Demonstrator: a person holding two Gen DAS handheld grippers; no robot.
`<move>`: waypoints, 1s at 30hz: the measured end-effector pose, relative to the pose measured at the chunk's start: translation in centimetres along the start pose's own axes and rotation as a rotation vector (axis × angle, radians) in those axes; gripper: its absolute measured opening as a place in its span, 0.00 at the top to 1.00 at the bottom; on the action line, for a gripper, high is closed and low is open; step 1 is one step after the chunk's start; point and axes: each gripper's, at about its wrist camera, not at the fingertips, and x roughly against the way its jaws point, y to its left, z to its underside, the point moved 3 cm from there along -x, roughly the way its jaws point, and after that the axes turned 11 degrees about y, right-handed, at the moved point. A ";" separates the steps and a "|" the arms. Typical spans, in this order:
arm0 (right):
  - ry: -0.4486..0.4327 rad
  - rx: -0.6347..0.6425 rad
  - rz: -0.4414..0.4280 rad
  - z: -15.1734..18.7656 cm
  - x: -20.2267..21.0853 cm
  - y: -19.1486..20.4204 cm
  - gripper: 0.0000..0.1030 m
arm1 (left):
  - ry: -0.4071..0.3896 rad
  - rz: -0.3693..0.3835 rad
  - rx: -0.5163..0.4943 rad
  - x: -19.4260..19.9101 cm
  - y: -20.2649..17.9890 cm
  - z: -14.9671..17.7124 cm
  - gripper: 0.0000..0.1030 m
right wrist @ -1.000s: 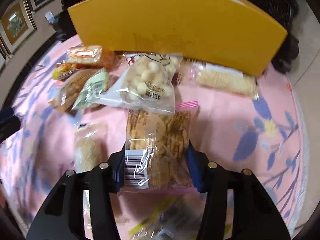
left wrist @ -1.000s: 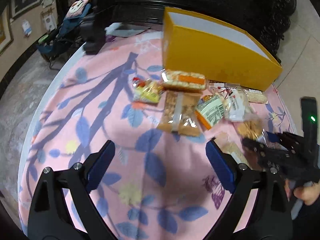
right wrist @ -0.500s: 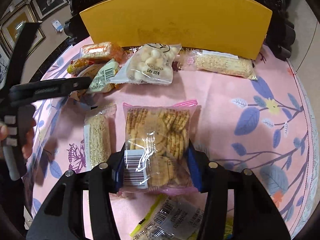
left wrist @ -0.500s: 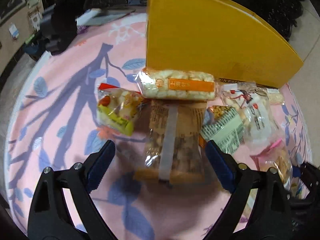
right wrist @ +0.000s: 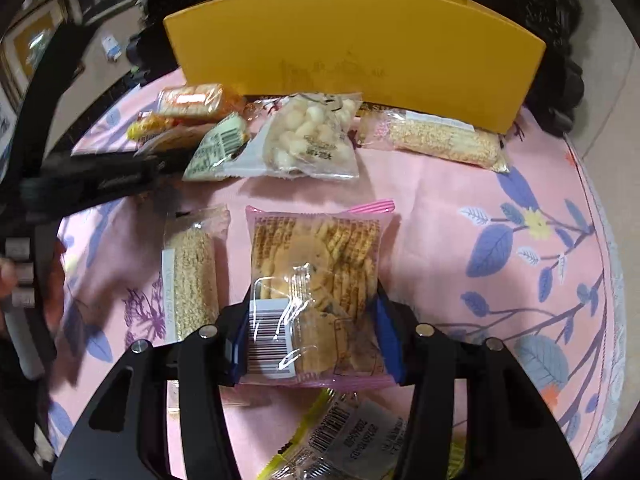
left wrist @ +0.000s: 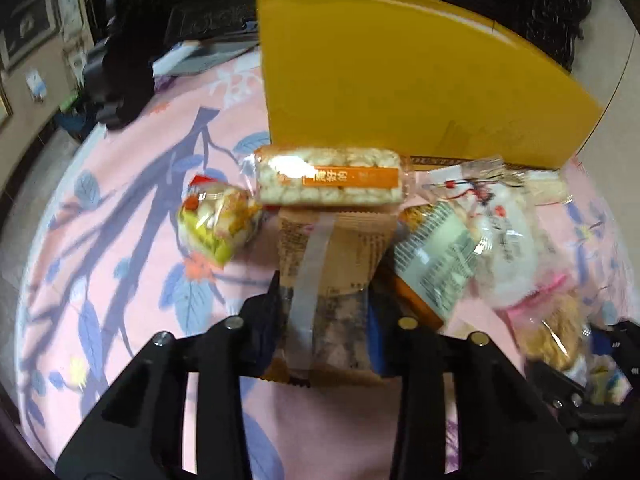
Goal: Organize snacks
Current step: 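Grasp the pink-edged cracker bag with the right gripper while the left grasps the paper-wrapped bread pack, then carry both packs over the yellow box and open both grippers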
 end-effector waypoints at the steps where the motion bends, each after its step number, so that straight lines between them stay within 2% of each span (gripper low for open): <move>1: -0.016 -0.009 -0.002 0.1 0.7 -0.3 0.49 | -0.010 0.027 0.015 1.0 0.1 0.6 0.67; 9: -0.127 -0.021 -0.008 0.7 6.9 0.5 0.49 | -0.118 0.115 -0.021 9.4 -2.2 4.6 0.67; 15: -0.154 -0.032 -0.024 1.3 9.0 1.2 0.49 | -0.144 0.149 -0.075 12.7 -4.2 6.2 0.67; 19: -0.158 -0.036 -0.021 1.4 9.6 1.1 0.49 | -0.155 0.156 -0.090 13.6 -4.5 6.4 0.67; 25: -0.153 -0.049 -0.024 0.2 9.7 0.2 0.49 | -0.149 0.168 -0.084 13.5 -4.3 5.0 0.67; 30: -0.177 -0.056 -0.013 -4.5 10.6 -1.3 0.49 | -0.153 0.144 -0.090 13.7 -4.6 0.2 0.67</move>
